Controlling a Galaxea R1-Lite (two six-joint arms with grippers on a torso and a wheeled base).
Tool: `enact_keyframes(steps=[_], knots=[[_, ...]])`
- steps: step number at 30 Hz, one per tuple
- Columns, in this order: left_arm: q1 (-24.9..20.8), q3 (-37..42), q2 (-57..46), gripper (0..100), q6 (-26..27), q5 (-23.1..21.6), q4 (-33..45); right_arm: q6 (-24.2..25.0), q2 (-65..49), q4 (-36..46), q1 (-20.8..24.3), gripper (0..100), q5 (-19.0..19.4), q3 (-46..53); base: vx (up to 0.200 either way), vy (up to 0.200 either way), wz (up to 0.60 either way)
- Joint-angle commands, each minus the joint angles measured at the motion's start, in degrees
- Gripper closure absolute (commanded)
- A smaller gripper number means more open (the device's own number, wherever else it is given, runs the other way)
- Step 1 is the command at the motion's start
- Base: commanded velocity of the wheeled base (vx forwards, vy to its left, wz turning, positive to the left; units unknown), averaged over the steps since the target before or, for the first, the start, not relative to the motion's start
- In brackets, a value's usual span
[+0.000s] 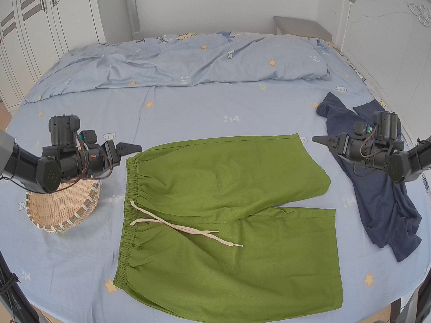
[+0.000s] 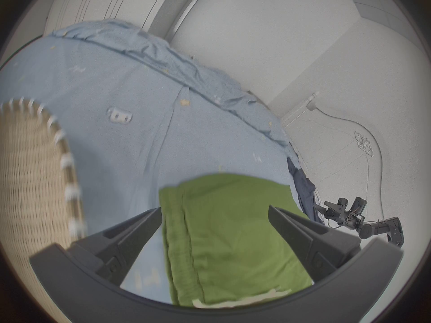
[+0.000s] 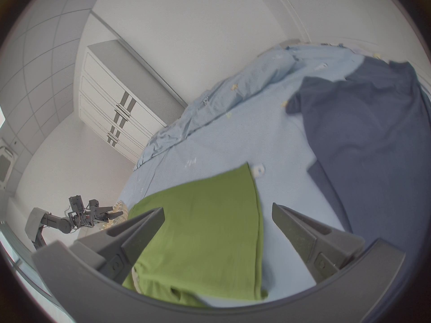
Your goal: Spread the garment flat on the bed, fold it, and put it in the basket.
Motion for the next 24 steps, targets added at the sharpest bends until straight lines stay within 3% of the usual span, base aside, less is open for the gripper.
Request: enact_keyframes(steps=[1,5,12,18,24], knots=[[-0.7,23.3,-15.5,0,-3.0,-0.3,-0.3,2.0,-18.6,-0.4,-0.4,0,0.4,22.9,0.0,0.0,0.0],[-0.7,33.8,-19.4,0,-3.2,-0.8,-0.3,1.9,-21.9,-0.6,-0.3,0,0.4,31.8,0.0,0.0,0.0],[0.7,48.0,-28.6,0,-3.3,-7.5,-0.1,1.8,-27.8,-0.6,1.0,0,0.4,48.4,0.0,0.0,0.0],[2.4,54.3,-30.3,0,-1.9,-10.5,-0.4,1.8,-29.3,-3.8,1.8,0,0.4,57.0,0.0,0.0,0.0],[2.1,56.3,-26.2,0,2.8,-10.5,-0.4,1.9,-31.3,-7.2,1.7,0,0.5,63.3,0.0,0.0,0.0]])
